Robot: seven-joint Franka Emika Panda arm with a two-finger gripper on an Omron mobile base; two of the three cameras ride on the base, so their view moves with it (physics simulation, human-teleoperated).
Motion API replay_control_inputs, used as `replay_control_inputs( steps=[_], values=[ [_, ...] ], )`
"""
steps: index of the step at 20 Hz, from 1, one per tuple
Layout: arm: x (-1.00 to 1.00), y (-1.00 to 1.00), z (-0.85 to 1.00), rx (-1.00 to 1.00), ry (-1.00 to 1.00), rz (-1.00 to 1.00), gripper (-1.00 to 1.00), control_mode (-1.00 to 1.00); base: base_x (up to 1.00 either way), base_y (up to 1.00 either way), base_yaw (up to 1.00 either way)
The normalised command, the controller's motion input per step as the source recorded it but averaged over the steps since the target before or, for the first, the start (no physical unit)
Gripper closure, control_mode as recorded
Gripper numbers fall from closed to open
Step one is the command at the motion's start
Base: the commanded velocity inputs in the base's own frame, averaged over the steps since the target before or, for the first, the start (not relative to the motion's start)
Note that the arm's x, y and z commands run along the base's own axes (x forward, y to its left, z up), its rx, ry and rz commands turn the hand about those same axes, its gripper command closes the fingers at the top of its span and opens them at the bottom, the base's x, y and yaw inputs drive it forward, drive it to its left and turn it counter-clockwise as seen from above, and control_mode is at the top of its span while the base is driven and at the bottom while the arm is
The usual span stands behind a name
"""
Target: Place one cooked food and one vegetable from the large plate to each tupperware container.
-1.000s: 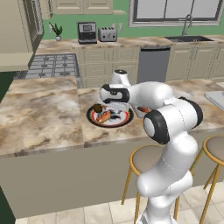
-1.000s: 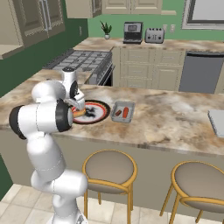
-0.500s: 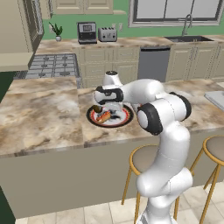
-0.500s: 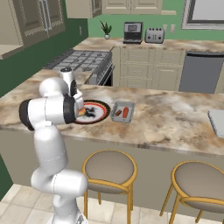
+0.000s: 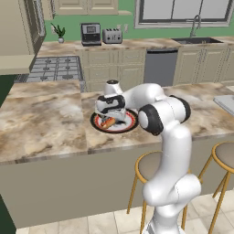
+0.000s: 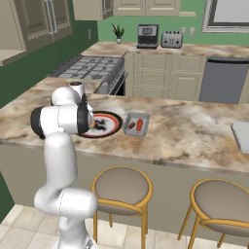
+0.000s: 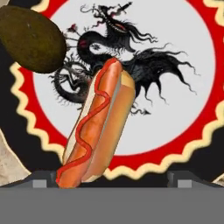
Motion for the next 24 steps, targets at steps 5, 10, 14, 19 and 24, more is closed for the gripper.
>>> replay_control_inputs(
  steps=[5, 10, 14, 19, 24],
  values=[
    [0.33, 0.01, -0.13, 0.00, 0.00, 0.00, -1.00, -1.00, 0.00, 0.00, 0.00],
    [0.15, 0.04, -0.10, 0.00, 0.00, 0.00, -1.00, -1.00, 0.00, 0.00, 0.00],
    [0.00, 0.05, -0.15, 0.00, 0.03, -0.02, -1.00, -1.00, 0.00, 0.00, 0.00],
    [0.02, 0.05, -0.19, 0.00, 0.01, -0.02, -1.00, -1.00, 0.00, 0.00, 0.00],
    [0.08, 0.09, -0.19, 0.00, 0.00, 0.00, -1.00, -1.00, 0.00, 0.00, 0.00]
  ],
)
